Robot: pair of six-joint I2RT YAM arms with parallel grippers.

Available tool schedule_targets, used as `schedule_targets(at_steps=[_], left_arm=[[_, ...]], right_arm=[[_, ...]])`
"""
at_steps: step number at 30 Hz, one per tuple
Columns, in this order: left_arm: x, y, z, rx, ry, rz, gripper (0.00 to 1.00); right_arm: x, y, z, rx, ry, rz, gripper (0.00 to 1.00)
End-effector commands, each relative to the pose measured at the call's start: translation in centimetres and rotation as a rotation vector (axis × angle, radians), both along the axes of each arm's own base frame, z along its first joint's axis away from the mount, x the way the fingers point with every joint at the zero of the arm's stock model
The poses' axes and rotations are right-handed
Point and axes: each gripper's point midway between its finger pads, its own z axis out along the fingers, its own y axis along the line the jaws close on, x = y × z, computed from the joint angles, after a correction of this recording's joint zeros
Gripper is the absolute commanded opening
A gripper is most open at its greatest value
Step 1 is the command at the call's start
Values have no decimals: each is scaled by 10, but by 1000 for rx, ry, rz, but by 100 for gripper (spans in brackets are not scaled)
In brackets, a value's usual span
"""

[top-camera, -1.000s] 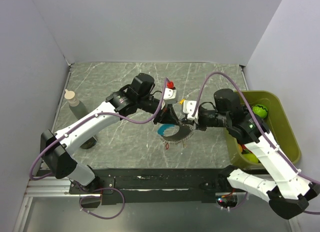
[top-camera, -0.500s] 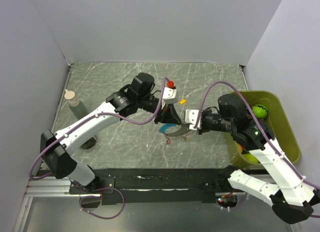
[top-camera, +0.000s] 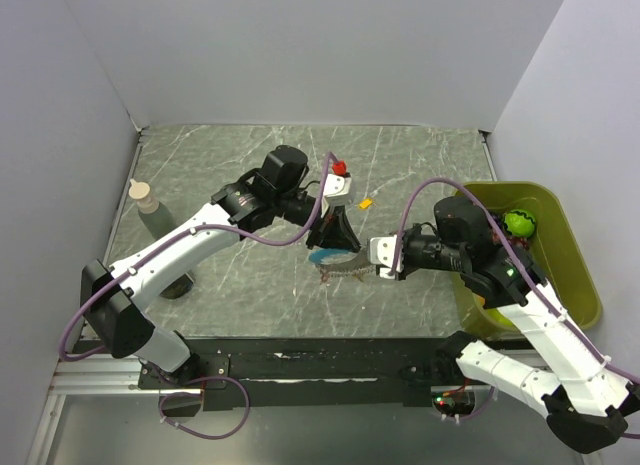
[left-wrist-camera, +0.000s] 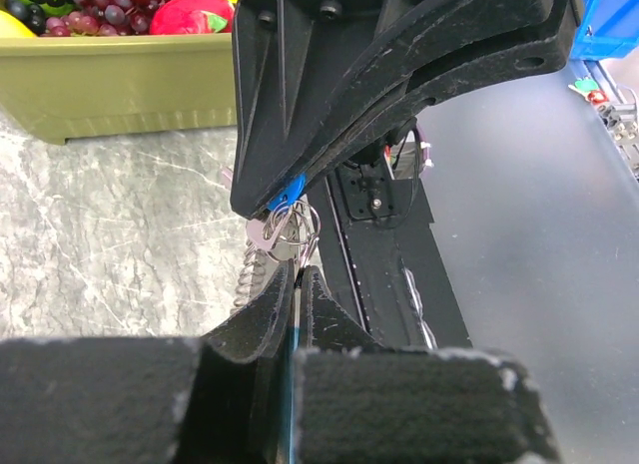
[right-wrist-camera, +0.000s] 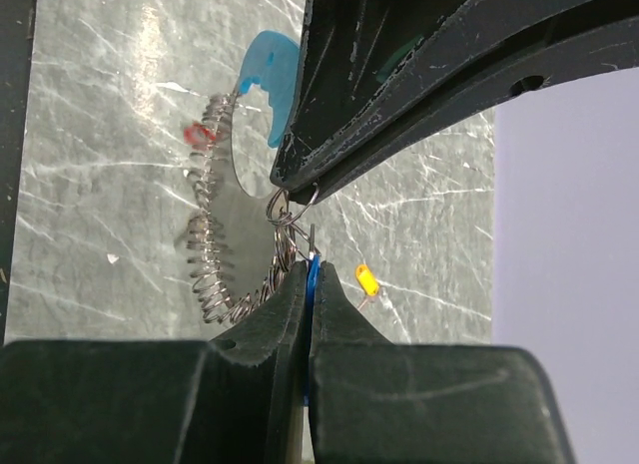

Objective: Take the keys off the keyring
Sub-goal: Remove the key from the keyring.

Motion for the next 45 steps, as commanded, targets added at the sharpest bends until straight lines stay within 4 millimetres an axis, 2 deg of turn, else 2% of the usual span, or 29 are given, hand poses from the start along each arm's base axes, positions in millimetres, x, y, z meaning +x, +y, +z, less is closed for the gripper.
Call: schedule_targets(at_steps=[1,6,14,22,26,33,37,43,45], left_arm=[[-18,6,20,-54,24,-76,7],[-18,6,20,-54,24,-76,15],[-20,8,22,-58,14,-73,28],[-18,8,24,-56,15,-66,31],[-10,4,28,-53,-3,-27,33],[5,-3,25,-30,-37,61,34],[11,-5,34,-36,-63,97,34],[9,-5,44,-49,-77,78,35],[4,-8,40,-40,-63,52,35]], right_arm=[[8,-6,12,6,-22,-59,0],[4,-2,41,55,-25,-48,0],[2,3,53,79,-11,-28,0],[-1,5,53,81,3,-11,0],[-2,6,48,79,10,-6,0],[-6,11,50,103,38,14,0],[-5,11,49,101,40,15,0],[-5,13,46,101,53,17,0],[-4,12,46,103,51,12,0]])
